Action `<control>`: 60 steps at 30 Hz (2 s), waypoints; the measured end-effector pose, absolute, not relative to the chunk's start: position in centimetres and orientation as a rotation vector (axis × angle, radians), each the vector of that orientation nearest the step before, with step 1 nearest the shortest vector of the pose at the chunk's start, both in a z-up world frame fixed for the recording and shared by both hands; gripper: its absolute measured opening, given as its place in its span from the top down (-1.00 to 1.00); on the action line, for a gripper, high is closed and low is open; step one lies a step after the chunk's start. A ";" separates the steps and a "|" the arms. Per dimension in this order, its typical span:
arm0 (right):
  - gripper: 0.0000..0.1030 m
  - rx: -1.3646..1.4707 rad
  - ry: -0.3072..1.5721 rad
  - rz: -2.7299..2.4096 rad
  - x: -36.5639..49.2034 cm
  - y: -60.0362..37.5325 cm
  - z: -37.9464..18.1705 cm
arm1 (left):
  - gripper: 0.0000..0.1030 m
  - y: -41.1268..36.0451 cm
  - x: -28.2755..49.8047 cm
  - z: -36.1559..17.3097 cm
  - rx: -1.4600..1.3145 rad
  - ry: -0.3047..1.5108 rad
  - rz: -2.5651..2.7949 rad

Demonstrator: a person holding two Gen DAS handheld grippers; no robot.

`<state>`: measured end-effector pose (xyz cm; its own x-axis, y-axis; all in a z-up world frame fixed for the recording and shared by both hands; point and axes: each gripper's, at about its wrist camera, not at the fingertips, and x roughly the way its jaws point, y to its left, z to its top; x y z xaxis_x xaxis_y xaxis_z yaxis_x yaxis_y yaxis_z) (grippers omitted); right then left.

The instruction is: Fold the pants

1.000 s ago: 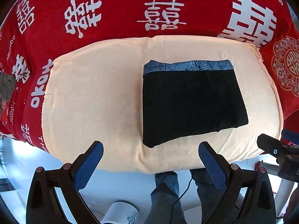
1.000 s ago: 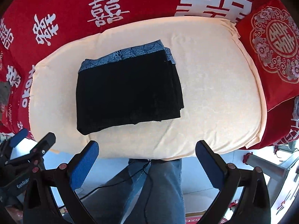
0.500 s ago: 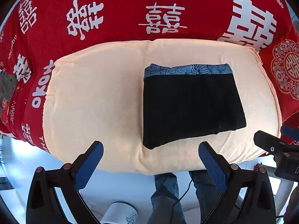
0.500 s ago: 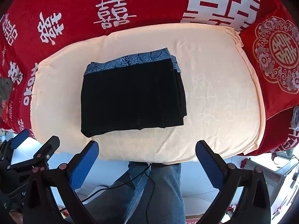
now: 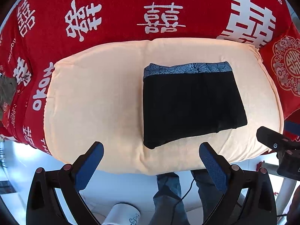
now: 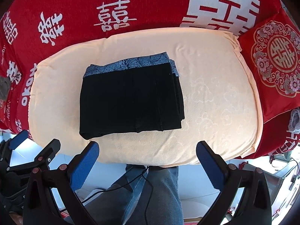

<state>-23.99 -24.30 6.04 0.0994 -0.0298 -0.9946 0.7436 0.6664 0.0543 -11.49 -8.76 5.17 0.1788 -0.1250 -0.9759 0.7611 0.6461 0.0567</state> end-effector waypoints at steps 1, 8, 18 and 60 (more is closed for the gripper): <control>-1.00 0.658 1.365 -0.635 -24.0 -24.3 6.0 | -0.98 -8.7 -11.5 5.2 0.629 1.243 -0.688; -1.00 0.650 1.361 -0.638 -24.1 -24.2 6.3 | -0.98 -8.5 -11.9 5.2 0.643 1.236 -0.696; -1.00 0.649 1.347 -0.653 -24.4 -23.9 6.3 | -0.98 -8.5 -12.1 5.2 0.663 1.226 -0.694; -1.00 0.644 1.357 -0.668 -23.8 -24.0 6.2 | -0.98 -9.9 -12.7 4.6 0.715 1.209 -0.764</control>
